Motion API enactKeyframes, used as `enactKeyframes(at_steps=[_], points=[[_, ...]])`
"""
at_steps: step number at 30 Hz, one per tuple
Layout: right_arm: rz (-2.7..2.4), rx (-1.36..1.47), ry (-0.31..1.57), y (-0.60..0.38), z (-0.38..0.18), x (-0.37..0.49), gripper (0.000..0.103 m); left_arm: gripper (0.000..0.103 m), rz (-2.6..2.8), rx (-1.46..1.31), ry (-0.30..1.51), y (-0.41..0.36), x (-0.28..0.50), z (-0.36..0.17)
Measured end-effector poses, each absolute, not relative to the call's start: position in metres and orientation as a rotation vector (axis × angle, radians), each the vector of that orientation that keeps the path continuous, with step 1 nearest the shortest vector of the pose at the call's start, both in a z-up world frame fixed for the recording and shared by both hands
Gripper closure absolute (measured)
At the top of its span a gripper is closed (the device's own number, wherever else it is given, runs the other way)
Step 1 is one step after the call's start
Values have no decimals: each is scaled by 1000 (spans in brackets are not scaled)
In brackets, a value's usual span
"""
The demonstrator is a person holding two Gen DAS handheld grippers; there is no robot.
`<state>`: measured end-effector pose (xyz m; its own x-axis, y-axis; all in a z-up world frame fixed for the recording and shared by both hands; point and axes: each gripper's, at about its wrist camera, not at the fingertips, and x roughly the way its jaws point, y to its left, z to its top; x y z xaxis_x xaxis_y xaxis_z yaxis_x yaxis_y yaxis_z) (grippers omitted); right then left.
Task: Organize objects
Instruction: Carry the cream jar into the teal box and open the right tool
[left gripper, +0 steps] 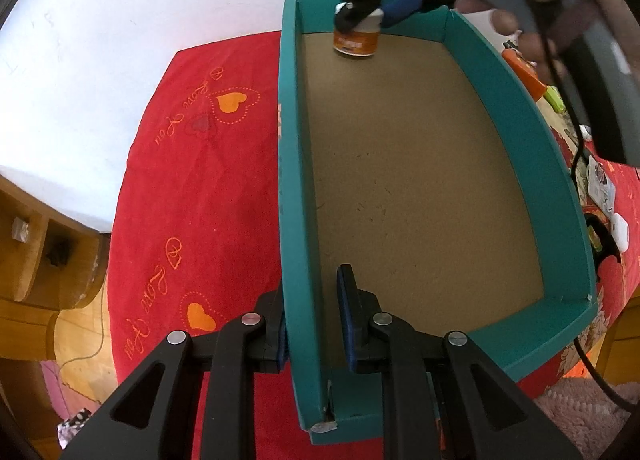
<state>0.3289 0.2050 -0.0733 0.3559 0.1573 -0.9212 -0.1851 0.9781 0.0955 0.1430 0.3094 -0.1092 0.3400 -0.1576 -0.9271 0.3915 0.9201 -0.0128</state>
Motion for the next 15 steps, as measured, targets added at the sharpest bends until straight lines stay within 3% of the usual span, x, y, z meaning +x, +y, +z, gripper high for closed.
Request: enactKeyframes(at_steps=[15], points=[[221, -62, 1175, 218, -85, 339, 62, 83, -364, 218, 1180, 314, 146, -112]])
